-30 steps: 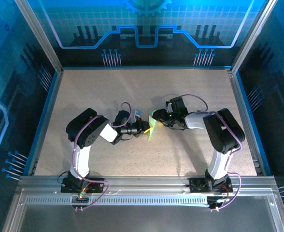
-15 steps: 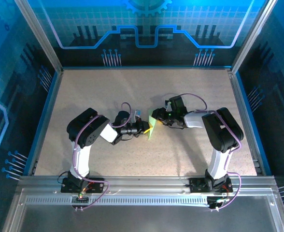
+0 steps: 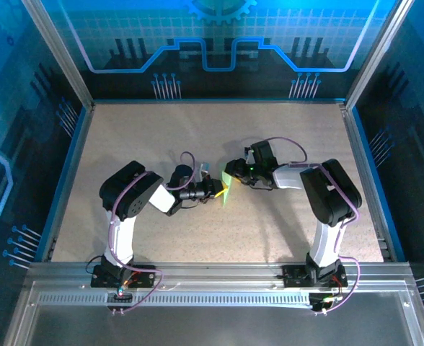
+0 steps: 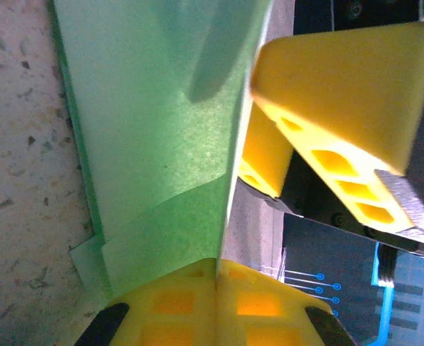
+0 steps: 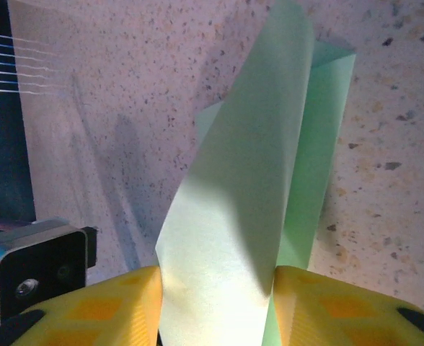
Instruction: Fold a paper plane with a square sheet of paper (fold left side to right side)
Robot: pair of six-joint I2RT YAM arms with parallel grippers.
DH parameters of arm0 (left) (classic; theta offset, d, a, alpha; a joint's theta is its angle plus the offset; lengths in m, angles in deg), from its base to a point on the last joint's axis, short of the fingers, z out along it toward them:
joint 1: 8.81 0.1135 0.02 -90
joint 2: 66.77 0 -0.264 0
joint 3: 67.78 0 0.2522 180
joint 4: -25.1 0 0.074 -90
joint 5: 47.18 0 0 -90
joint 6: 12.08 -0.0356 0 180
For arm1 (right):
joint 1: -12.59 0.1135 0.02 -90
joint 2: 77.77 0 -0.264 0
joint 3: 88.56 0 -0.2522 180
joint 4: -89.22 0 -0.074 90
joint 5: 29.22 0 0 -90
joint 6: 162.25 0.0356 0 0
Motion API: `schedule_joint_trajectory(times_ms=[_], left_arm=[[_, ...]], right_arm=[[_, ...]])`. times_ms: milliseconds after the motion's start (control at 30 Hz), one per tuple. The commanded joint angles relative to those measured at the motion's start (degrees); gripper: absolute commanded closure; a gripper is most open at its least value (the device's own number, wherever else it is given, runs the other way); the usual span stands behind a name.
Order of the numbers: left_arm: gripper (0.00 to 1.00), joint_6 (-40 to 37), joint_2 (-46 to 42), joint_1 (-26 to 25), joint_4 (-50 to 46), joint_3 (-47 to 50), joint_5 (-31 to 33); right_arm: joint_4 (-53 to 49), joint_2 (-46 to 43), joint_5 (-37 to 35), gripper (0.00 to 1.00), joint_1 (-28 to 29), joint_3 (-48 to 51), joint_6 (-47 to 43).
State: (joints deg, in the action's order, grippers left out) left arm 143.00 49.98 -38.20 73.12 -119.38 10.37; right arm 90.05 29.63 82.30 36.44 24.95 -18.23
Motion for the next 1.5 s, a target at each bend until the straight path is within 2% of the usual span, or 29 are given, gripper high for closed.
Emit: schedule_joint_trajectory(times_ms=[0, 733, 1067, 1333, 1467], left_arm=[[1.0, 0.93, 0.36, 0.49, 2.45, 0.83, -1.18], [0.96, 4.88, 4.27, 1.59, 6.64, 1.99, -0.69], [0.83, 3.88, 2.13, 1.79, 5.78, 3.07, -0.03], [0.69, -1.15, -5.4, 2.83, -2.72, 4.84, 2.63], [0.63, -2.15, -5.97, 3.92, -4.82, 3.88, 2.82]], right_arm=[[0.01, 1.65, 0.94, 0.54, 0.92, -1.5, 0.21], [-2.69, 3.61, -0.12, 0.55, 1.46, -0.77, -0.97], [-6.56, 4.14, -0.87, 0.59, 1.72, -2.11, -2.36], [-6.82, 4.33, -1.12, 0.6, 1.72, -2.03, -2.44], [-7.03, 4.31, -1.22, 0.6, 1.72, -2.2, -2.6]])
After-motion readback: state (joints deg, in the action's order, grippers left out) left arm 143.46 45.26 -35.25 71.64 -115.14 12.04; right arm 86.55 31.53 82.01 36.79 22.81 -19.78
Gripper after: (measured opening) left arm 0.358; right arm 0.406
